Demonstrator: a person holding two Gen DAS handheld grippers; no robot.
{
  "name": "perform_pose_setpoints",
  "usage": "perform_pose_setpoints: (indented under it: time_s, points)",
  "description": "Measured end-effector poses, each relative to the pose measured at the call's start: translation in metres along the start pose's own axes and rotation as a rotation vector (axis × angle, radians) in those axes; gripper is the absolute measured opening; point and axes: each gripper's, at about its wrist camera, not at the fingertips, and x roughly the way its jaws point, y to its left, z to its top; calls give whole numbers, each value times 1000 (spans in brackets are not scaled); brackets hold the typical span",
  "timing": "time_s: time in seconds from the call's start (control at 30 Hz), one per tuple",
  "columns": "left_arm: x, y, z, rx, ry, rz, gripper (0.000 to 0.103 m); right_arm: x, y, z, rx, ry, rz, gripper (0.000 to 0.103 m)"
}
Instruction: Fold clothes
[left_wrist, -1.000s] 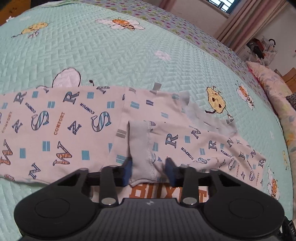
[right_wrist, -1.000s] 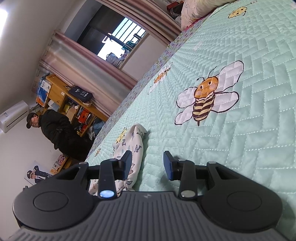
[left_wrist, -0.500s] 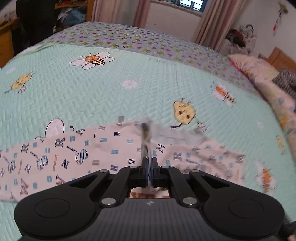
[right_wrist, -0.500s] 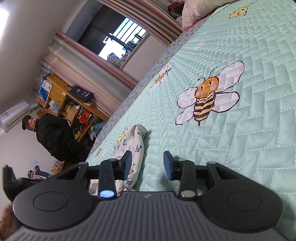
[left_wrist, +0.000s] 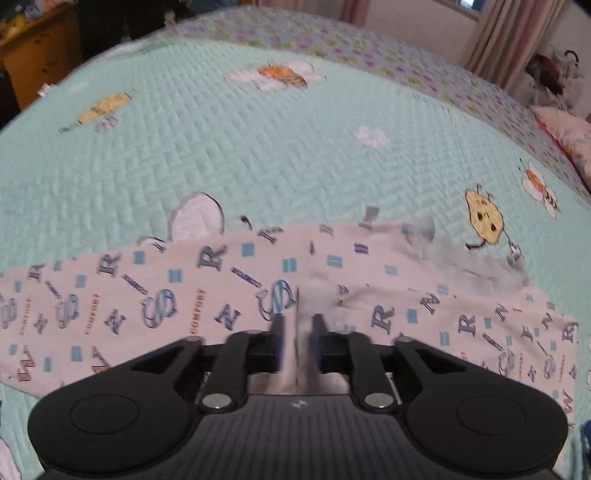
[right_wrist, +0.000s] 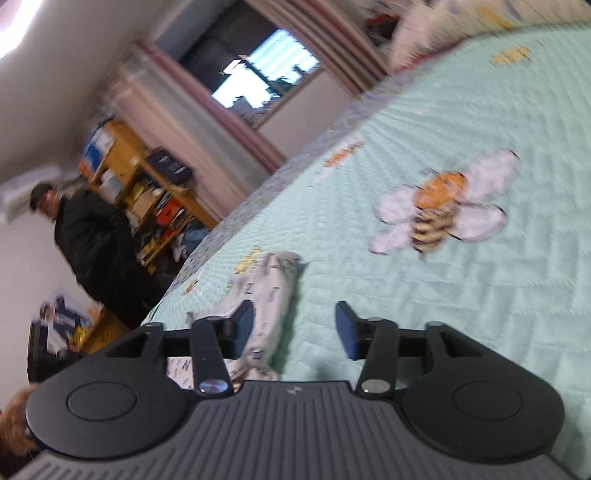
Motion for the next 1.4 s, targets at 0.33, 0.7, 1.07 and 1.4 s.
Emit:
perform_pose_setpoints:
  time_s: [0.33,0.7,1.07,1.4]
  points:
    - [-13,-109,-41,278,-30,-302,60,42,34,-7,22,164,346,56]
    - [-2,-173,-45,444,59,-198,61,49,16,-14,6,246,-11,10]
    - [43,-266,-89,576,204,-371,74,29,9,-7,0,202,65,28]
    - [28,-213,-77,351,161,-416,78,50,53,-1,-326,113,-156,52]
